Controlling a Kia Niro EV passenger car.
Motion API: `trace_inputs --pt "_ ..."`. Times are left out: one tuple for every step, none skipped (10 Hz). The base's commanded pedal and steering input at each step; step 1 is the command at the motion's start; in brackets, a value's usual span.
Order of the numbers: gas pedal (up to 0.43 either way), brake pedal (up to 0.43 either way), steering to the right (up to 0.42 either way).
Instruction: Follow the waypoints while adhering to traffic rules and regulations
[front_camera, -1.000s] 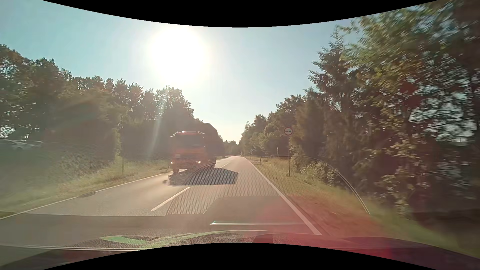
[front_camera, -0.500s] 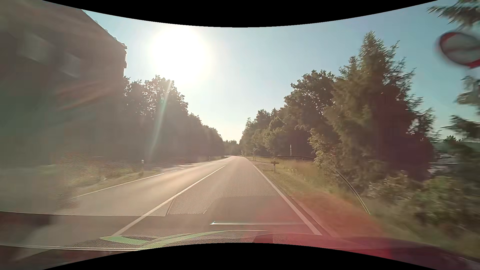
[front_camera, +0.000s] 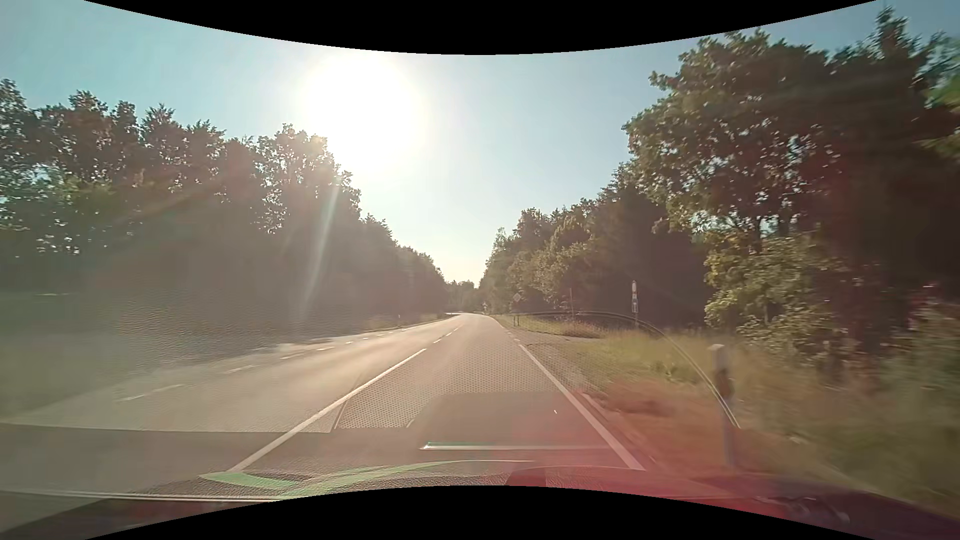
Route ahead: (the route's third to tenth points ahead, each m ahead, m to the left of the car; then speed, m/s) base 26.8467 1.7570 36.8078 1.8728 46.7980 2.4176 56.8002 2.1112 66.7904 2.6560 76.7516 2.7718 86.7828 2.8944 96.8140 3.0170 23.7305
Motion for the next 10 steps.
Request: trace_inputs --pt "0.189 0.000 -0.002" --pt "0.189 0.000 -0.002" --pt "0.189 0.000 -0.002" --pt "0.189 0.000 -0.003" --pt "0.189 0.000 -0.003" --pt "0.189 0.000 -0.003" --pt "0.189 0.000 -0.003" --pt "0.189 0.000 -0.003" --pt "0.189 0.000 -0.003" --pt "0.189 0.000 -0.004"
